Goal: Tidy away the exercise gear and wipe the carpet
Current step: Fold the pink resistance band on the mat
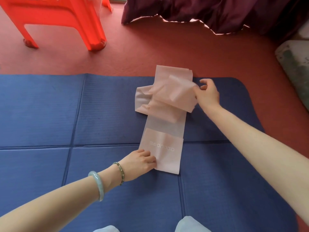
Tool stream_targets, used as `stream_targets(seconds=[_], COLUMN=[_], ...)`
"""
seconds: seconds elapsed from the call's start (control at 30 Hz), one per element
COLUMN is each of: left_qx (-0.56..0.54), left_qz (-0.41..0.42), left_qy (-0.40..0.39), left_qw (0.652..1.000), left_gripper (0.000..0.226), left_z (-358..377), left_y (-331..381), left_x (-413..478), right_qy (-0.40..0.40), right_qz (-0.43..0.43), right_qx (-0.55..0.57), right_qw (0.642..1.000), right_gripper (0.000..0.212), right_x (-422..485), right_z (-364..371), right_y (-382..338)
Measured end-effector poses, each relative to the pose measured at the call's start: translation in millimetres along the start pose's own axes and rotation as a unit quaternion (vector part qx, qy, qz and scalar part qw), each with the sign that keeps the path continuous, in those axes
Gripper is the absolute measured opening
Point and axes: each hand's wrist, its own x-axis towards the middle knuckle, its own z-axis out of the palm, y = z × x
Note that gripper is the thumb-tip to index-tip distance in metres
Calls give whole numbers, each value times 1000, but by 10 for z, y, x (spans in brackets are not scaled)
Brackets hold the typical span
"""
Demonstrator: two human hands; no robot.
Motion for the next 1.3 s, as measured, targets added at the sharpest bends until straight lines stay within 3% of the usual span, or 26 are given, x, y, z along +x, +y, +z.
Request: stream_targets(seconds=[0.1, 0.17, 0.27, 0.33, 0.4, 0.5, 0.6, 0.7, 0.8, 0.83, 0.9, 1.0, 1.1, 1.2, 1.3], left_qx=[-21, -37, -43, -31, -19, -24, -73, -150, -247, -278, -319, -309, -286, -290, -176], left_qz=[-10, -20, -21, -14, -12, 0, 12, 14, -25, -49, -118, -204, -300, -369, -354], left_qy=[9, 21, 39, 44, 36, 3, -22, -71, -148, -160, -132, -55, -26, -3, 13], left_qw=[1000, 999, 998, 998, 999, 1000, 997, 986, 957, 946, 931, 927, 910, 883, 919], left_gripper=[23, 24, 21, 21, 21, 22, 26, 16, 20, 22, 27, 25, 19, 23, 38], left_z=[1, -25, -78, -112, -135, -191, -309, -447, -623, -651, -699, -682, -577, -434, -296], left_y=[4, 13, 24, 19, 22, 102, 226, 392, 559, 558, 477, 219, -50, -238, -261], left_x=[-8, -16, -35, -54, -86, -151, -246, -353, -386, -383, -332, -143, 136, 306, 312], right_qy=[-10, -125, -363, -418, -415, -388, -442, -519, -594, -600, -570, -465, -363, -304, -273], right_qz=[-57, -120, -131, -166, -199, -226, -209, -177, -85, -61, -14, 47, 65, 49, -8], right_qx=[-53, -144, -267, -338, -370, -321, -302, -267, -216, -203, -157, -65, -29, -99, -182], right_qw=[997, 974, 883, 827, 807, 834, 818, 793, 770, 771, 806, 882, 929, 946, 944], right_gripper=[65, 65, 83, 93, 75, 21, 19, 24, 18, 15, 16, 13, 13, 14, 24], right_x=[-321, -676, -1324, -1666, -1847, -1831, -1806, -1989, -2098, -2065, -1914, -1613, -1353, -1162, -1066], right_z=[13, 85, 173, 189, 186, 157, 102, 24, -19, -24, -17, 36, 123, 180, 198], right_y=[89, 264, 541, 697, 808, 850, 795, 699, 717, 725, 751, 760, 757, 774, 768])
